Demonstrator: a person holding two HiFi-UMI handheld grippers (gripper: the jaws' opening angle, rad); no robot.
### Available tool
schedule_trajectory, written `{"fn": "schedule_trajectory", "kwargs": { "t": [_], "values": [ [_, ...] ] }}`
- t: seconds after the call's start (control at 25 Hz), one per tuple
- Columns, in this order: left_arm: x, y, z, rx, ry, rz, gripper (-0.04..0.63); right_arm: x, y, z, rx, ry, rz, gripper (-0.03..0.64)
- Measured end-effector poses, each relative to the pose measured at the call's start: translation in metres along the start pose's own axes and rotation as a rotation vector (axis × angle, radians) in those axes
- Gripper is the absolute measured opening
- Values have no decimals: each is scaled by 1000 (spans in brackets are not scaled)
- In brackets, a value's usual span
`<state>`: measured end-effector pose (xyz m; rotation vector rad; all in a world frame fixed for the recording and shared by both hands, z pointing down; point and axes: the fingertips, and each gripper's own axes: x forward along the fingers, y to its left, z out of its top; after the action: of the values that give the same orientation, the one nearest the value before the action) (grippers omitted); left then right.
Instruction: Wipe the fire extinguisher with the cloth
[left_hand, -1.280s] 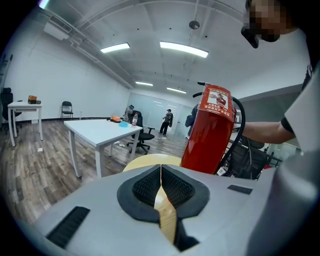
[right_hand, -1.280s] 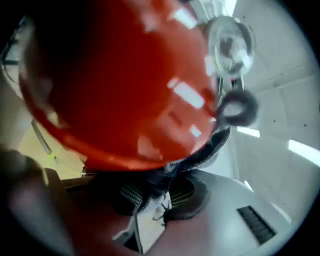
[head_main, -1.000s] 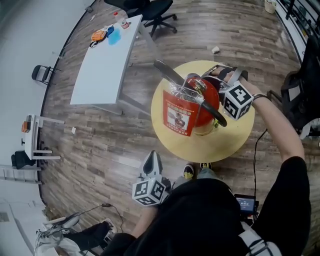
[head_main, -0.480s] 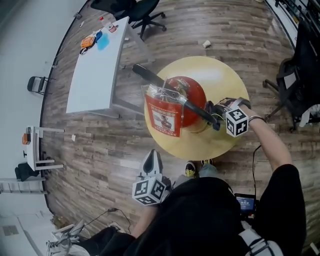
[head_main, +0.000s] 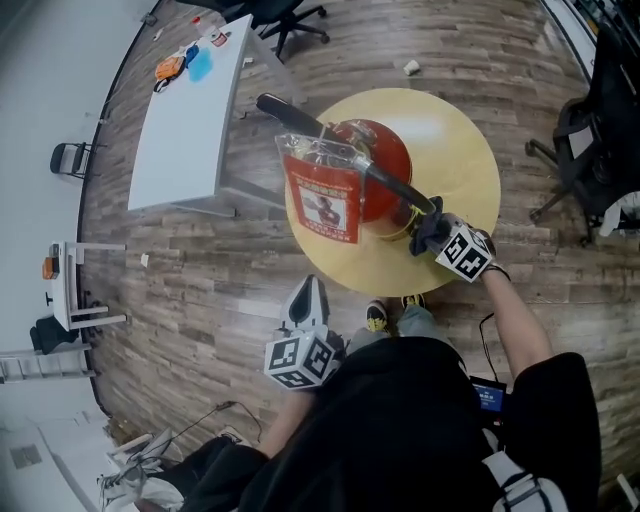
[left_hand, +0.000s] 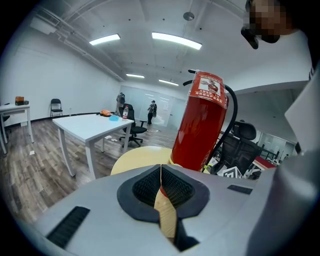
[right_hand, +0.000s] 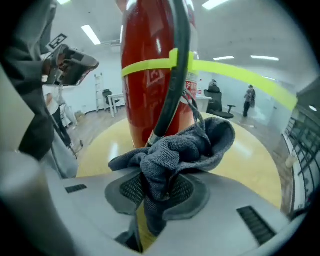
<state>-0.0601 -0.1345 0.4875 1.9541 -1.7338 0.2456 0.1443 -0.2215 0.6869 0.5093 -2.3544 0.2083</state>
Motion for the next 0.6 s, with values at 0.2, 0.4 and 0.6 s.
{"fn": "schedule_trajectory", "kwargs": {
  "t": [0.2,0.4,0.6],
  "values": [
    [1,0,6,5,-29,-57,23,5,8,-3,238,67,-10,97],
    [-12,12,0,-11,-19,-108,23,7,58,37,377,28,121,97],
    [-24,36,7,-49,-46,-154,23,-19,70,114,724,-188,105,97]
  ]
}}
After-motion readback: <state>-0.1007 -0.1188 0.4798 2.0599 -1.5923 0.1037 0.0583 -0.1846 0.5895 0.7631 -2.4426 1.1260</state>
